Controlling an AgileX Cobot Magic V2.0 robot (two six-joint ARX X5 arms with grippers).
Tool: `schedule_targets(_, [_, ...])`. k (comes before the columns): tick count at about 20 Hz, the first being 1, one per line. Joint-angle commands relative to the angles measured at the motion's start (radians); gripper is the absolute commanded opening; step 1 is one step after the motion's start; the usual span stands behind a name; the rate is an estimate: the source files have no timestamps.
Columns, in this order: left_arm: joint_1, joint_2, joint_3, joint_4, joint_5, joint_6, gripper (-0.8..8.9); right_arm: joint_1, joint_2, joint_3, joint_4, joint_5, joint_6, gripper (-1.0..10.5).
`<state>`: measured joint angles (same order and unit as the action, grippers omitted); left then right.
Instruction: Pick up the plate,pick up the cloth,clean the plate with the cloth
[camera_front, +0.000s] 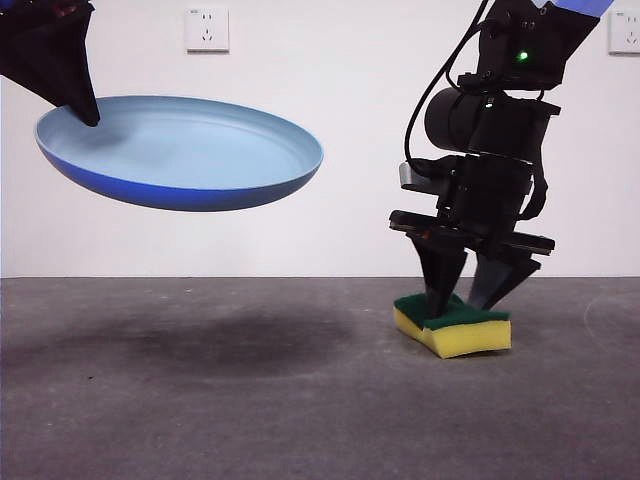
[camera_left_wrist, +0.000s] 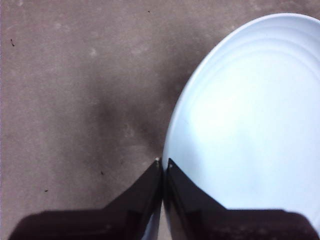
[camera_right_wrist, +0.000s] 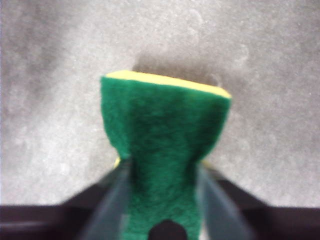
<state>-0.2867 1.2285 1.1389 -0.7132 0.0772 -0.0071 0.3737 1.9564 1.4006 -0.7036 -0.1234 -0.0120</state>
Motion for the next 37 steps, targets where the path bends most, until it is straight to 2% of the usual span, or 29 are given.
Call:
schedule_targets(1, [-0.002,0.001,-0.006,0.009,0.001,0.009,-0.09,0.002,0.013,0.001,-0.017,0.002,-0.005,-0.2])
schedule_targets(9, [-0.002,0.004,-0.006,0.01,0.001,0.009,-0.09,0.008,-0.013,0.001,-0.038,-0.013,-0.002,-0.2])
schedule_targets(13, [-0.002,0.034,-0.006,0.05,0.001,0.008,-0.09,0.032,-0.169,0.001,-0.042,-0.087,0.023,-0.2])
schedule_targets(18, [-0.006,0.082,-0.006,0.123,0.002,-0.019,-0.09,0.102,-0.411,0.001,-0.038,-0.086,0.062,-0.2])
schedule_targets(21, [-0.014,0.097,-0.006,0.143,0.005,-0.049,-0.09,0.172,-0.481,0.001,-0.026,-0.086,0.095,-0.2])
schedule_targets(25, [-0.062,0.098,-0.006,0.124,0.011,-0.053,-0.09,0.28,-0.468,0.001,0.001,-0.082,0.113,-0.2])
schedule_targets(27, [-0.09,0.098,-0.006,0.104,0.047,-0.053,-0.09,0.331,-0.44,0.001,0.056,-0.066,0.112,-0.2])
schedule_targets(29, [-0.111,0.098,-0.006,0.09,0.121,-0.052,-0.09,0.359,-0.406,0.001,0.099,0.027,0.108,-0.2])
schedule_targets(31, [-0.113,0.098,-0.006,0.09,0.173,-0.053,-0.09,0.367,-0.364,0.001,0.107,0.075,0.107,-0.2])
schedule_targets(34, [-0.113,0.098,-0.006,0.102,0.251,-0.06,-0.09,0.369,-0.294,0.001,0.11,0.067,0.1,-0.2])
schedule_targets(35, [-0.113,0.098,-0.006,0.111,0.251,-0.073,-0.09,0.372,-0.279,0.001,0.113,0.033,0.101,-0.2])
schedule_targets(37, [-0.113,0.098,-0.006,0.131,0.249,-0.073,-0.09,0.392,-0.254,0.001,0.116,-0.086,0.103,-0.2])
